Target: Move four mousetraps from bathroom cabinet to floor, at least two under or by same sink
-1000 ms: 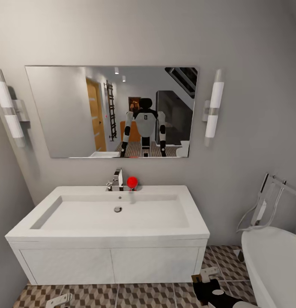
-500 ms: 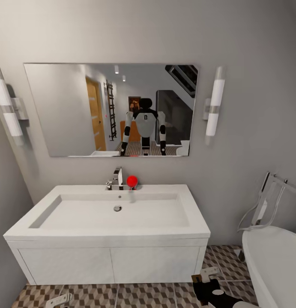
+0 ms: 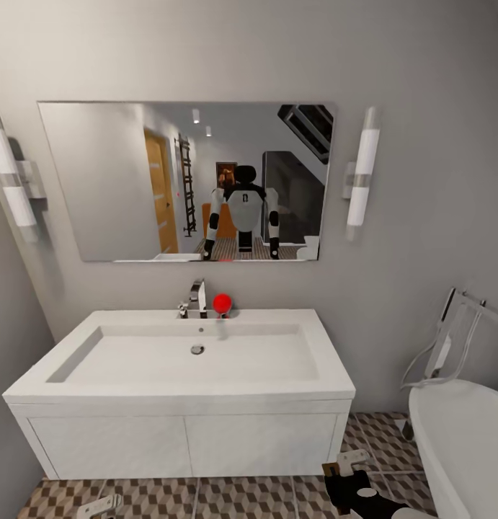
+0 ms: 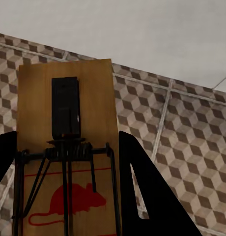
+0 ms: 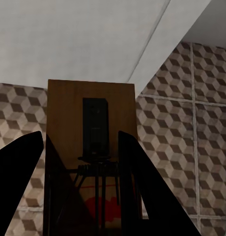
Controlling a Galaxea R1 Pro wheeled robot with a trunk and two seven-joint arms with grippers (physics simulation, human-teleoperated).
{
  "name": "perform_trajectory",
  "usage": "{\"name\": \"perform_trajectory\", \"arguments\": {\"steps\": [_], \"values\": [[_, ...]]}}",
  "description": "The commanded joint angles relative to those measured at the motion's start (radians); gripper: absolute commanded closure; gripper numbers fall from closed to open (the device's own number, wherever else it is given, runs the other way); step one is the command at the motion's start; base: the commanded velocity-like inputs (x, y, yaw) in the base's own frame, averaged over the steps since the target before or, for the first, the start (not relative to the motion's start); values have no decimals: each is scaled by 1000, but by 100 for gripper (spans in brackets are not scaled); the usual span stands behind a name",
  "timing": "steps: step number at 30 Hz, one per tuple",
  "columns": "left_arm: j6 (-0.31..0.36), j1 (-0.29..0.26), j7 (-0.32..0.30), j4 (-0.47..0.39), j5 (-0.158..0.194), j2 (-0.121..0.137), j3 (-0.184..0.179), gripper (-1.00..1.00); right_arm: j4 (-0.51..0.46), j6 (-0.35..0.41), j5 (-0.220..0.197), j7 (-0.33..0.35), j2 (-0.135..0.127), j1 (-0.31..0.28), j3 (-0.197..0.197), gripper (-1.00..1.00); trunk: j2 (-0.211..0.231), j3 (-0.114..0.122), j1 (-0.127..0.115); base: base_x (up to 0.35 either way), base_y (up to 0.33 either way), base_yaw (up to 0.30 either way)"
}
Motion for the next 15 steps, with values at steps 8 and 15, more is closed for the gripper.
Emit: {"name": "perform_trajectory", "arguments": {"steps": [8, 15], "values": [[-5, -2, -5, 4, 7, -1, -9, 100, 5, -8, 9, -3, 0, -2, -8, 100, -58, -27, 31, 0, 0, 0], [-5, -2, -5, 4, 7, -1, -9, 100, 5, -8, 8, -3, 0, -2, -8, 100, -107, -49, 58, 0, 0, 0]]}}
